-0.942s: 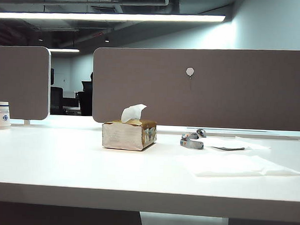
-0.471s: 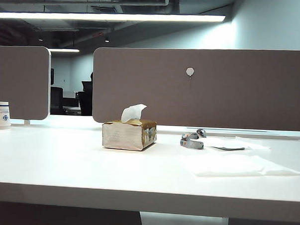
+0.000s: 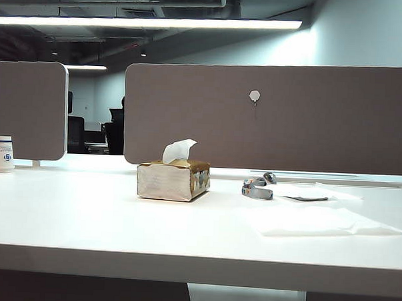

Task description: Pull out a tissue from the tissue box and use it to cover the ID card on the tabletop.

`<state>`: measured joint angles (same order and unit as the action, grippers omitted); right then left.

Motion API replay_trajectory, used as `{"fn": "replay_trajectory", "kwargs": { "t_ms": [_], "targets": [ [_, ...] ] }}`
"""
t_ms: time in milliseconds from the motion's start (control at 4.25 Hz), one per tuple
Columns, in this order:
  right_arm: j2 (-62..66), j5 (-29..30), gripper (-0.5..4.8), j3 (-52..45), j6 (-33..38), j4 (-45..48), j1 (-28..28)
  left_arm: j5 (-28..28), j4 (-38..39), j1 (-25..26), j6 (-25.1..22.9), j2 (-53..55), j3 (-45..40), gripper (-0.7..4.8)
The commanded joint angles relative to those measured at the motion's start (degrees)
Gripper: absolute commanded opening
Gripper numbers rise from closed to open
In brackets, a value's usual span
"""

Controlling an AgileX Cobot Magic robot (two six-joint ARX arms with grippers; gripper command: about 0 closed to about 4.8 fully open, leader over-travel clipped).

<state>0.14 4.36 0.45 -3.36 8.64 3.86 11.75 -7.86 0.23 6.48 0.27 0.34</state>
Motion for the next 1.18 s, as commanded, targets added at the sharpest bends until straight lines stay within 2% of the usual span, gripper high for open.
{"fn": "replay_trajectory", "kwargs": {
  "t_ms": [235, 706, 942, 1177],
  "targets": [
    [-0.1, 2.0, -0.04, 0.1, 2.1, 0.2, -5.4, 1.1, -0.3, 0.0, 0.2, 0.0, 0.1, -0.06],
    [-0.1, 3.3, -0.04, 0.1, 3.3, 0.0, -5.4, 0.9, 0.7, 0.0, -1.2, 0.0, 0.1, -0.06],
    [-0.1, 3.2, -0.04, 0.1, 3.3, -0.3, -5.4, 0.6, 2.6, 0.0, -5.9, 0.0, 0.1, -0.06],
    [-0.1, 3.2, -0.04, 0.1, 3.3, -1.4, -5.4, -0.9, 4.5, 0.0, -6.1, 0.0, 0.1, -0.06]
  ]
}}
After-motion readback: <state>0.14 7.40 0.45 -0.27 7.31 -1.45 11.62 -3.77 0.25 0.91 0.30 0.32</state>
